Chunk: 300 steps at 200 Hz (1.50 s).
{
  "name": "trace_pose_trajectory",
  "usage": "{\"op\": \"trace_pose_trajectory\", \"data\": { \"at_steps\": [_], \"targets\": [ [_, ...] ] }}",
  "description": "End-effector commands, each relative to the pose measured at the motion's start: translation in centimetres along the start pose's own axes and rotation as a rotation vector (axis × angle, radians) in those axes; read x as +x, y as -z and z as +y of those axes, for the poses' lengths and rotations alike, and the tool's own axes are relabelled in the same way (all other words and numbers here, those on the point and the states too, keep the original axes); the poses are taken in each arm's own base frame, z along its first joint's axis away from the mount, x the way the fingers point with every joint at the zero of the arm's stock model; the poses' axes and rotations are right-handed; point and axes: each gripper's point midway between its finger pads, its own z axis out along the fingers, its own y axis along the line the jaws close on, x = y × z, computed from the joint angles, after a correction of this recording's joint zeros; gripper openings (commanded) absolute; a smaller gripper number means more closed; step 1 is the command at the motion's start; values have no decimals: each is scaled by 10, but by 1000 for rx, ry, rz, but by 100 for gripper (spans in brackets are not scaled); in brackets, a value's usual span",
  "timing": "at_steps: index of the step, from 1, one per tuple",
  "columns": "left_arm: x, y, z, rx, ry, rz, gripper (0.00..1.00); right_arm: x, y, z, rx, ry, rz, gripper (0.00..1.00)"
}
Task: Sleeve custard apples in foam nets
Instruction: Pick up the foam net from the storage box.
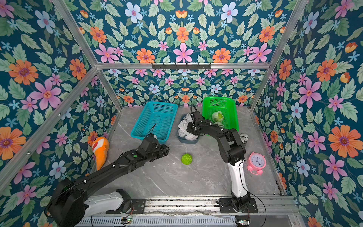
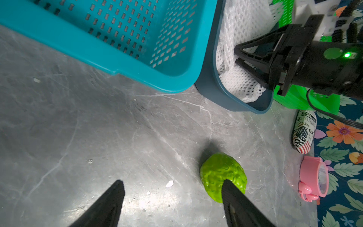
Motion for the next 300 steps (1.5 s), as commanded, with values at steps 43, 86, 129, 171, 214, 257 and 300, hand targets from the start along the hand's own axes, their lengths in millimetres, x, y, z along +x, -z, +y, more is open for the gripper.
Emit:
{"op": "trace_pose_trajectory", "data": {
  "at_steps": [43, 86, 129, 171, 214, 257, 300],
  "targets": [
    [0, -4, -1, 6, 9, -2, 80, -12, 13, 13, -47, 6, -58, 0],
    [-3, -6, -1, 6, 7, -7, 80, -14, 37, 23, -83, 24, -82, 0],
    [-15, -2, -4, 11, 11, -40, 80, -11, 71, 37, -161, 44, -114, 0],
    [-36, 5, -13, 67, 15, -83, 81, 1, 107, 48, -249, 74, -121, 0],
    [-73, 18, -33, 169, 1, -155, 84, 15, 156, 62, -356, 114, -148, 0],
    [-129, 47, -68, 337, -62, -249, 89, 40, 206, 71, -472, 170, -145, 0],
    [-158, 70, -104, 541, -141, -242, 92, 65, 253, 77, -567, 221, -137, 0]
  ]
}}
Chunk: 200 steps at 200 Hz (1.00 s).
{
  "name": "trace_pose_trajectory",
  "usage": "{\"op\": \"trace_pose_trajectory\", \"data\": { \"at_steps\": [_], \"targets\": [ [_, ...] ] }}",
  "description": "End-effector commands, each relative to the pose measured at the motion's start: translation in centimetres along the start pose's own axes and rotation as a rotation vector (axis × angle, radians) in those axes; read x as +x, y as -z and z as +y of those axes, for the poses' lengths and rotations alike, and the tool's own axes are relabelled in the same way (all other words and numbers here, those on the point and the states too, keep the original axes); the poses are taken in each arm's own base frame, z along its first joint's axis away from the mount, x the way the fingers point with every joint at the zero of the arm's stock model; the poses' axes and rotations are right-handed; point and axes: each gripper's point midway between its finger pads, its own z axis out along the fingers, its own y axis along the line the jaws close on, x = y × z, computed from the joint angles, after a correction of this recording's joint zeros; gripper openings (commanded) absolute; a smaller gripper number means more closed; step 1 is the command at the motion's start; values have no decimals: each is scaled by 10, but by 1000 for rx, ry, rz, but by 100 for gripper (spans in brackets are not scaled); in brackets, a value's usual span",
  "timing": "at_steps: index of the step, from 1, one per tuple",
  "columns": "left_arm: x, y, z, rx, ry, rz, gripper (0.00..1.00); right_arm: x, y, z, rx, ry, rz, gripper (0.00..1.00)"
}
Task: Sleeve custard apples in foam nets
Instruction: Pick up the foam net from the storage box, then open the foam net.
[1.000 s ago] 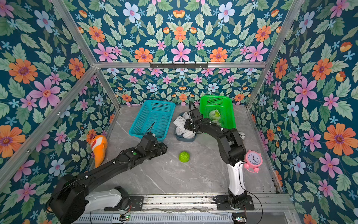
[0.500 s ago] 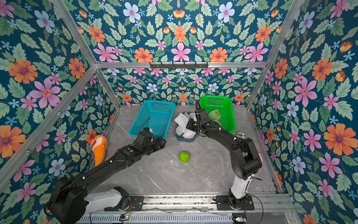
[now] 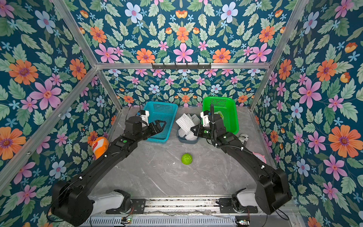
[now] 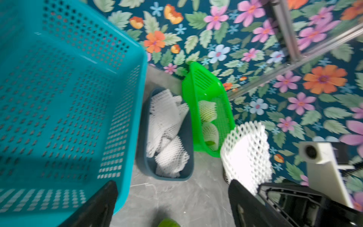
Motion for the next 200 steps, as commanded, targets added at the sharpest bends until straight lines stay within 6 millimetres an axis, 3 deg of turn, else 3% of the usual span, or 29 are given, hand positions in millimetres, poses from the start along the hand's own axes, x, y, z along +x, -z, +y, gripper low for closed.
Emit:
{"op": "trace_pose_trajectory", "data": {
  "at_steps": [1, 53, 108, 138, 162, 200],
  "targets": [
    [-10, 1, -31, 173, -66, 30, 92, 10, 16, 18, -71, 34, 25, 0],
    [-8, -1, -74, 420, -49, 98, 92, 22, 40, 30, -118, 39, 25, 0],
    [23, -2, -103, 517, -67, 188, 92, 27, 42, 39, -171, 34, 48, 0],
    [37, -7, -107, 505, -83, 222, 87, 26, 44, 44, -182, 42, 41, 0],
    [40, -6, -113, 546, -64, 231, 71, 27, 43, 43, -181, 39, 45, 0],
    [42, -1, -120, 576, -76, 234, 20, 27, 39, 40, -174, 29, 50, 0]
  ]
}}
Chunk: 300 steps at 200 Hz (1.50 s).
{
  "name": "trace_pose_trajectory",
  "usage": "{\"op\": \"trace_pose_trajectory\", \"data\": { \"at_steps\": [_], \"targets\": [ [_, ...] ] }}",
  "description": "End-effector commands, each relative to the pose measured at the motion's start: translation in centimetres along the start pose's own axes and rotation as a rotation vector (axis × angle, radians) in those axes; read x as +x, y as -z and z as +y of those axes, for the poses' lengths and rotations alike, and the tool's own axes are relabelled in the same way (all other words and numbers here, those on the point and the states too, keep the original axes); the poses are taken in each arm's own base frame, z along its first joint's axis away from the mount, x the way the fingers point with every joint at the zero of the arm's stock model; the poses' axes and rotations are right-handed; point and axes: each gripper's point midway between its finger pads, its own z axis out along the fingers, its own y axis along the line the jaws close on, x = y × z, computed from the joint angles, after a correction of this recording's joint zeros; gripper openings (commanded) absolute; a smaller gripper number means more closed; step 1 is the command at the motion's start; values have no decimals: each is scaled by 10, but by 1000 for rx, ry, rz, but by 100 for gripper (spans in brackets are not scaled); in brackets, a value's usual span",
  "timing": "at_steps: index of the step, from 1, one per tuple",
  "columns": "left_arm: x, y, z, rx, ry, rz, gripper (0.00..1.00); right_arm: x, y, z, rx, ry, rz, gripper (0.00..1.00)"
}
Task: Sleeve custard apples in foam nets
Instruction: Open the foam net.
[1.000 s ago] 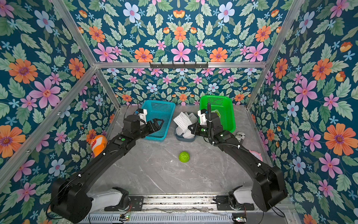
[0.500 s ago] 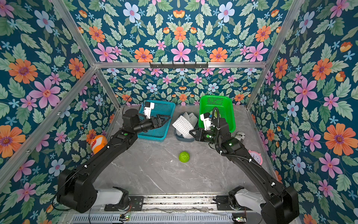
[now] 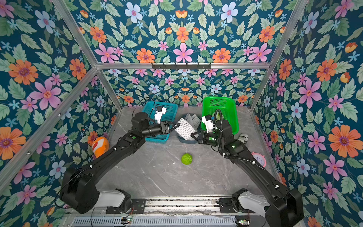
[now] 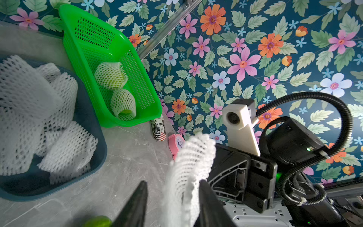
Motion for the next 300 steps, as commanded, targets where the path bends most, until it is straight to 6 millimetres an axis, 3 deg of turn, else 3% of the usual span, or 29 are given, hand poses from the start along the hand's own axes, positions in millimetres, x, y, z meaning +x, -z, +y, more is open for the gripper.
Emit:
{"op": "trace_pose_trajectory", "data": {
  "at_steps": [1, 12, 28, 47, 81, 93, 109, 182, 247, 273, 300],
  "targets": [
    [-4, 1, -13, 50, -30, -10, 19, -3, -1, 4, -18, 1, -10, 0],
    [-4, 2, -15, 52, -34, -13, 0, -3, -2, 3, -19, -1, -9, 0],
    [-6, 3, -15, 47, -41, -25, 0, -4, -1, 3, -18, -9, -19, 12],
    [-7, 4, -19, 62, -44, -35, 0, -6, 3, 3, -11, -10, -42, 34],
    [-7, 4, -17, 57, -38, -38, 0, -5, 12, 4, -25, -27, -104, 47],
    [-6, 3, -15, 54, -32, -37, 0, -5, 12, 6, -37, -31, -111, 46],
    [-6, 3, -14, 53, -28, -35, 0, -5, 12, 12, -58, -23, -121, 35],
    [-5, 5, -16, 60, -23, -37, 0, -8, -3, 20, -75, -21, -119, 44],
    [-2, 5, -13, 49, -18, -35, 0, -15, -5, 28, -79, -7, -131, 35],
    [-2, 7, -10, 26, -28, -44, 0, -12, -4, 25, -64, -17, -121, 44],
    [-3, 6, -11, 26, -31, -46, 0, -10, -2, 27, -75, -15, -118, 34]
  ]
}}
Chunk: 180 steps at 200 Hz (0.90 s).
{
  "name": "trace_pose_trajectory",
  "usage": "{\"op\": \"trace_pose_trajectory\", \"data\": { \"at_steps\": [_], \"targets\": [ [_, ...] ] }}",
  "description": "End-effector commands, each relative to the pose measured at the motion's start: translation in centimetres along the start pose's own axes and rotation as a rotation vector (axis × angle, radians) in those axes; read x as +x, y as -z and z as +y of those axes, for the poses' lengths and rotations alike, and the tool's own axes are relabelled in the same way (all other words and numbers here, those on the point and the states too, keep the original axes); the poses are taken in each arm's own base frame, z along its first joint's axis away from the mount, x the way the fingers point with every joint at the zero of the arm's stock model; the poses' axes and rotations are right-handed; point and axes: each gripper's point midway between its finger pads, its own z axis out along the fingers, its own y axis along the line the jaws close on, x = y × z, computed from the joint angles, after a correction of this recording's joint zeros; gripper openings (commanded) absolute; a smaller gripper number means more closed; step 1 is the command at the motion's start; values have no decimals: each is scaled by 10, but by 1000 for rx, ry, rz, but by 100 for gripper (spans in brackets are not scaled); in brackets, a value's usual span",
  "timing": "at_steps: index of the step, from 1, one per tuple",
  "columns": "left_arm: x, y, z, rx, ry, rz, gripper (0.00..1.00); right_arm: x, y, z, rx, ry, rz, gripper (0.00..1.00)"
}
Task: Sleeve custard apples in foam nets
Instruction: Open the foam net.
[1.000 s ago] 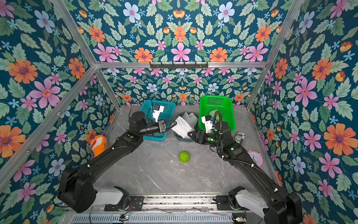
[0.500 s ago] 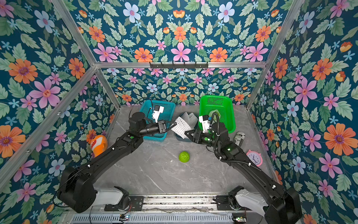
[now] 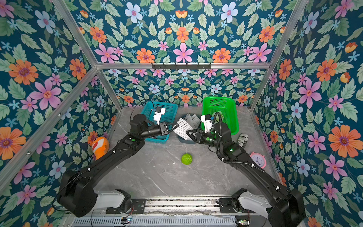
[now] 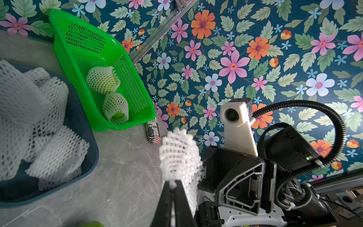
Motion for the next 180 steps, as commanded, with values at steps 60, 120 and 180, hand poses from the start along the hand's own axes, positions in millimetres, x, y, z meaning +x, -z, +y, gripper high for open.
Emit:
{"op": "trace_pose_trajectory", "data": {
  "at_steps": [60, 120, 180],
  "targets": [
    [-1, 0, -4, -4, -35, -16, 0, -5, -6, 9, -52, 1, -8, 21],
    [-8, 6, -1, -48, -39, -61, 15, -12, -9, 18, -81, -12, -9, 0],
    [-56, 58, 1, -25, 0, -277, 55, -39, 15, 54, -240, -12, -46, 0]
  ]
}}
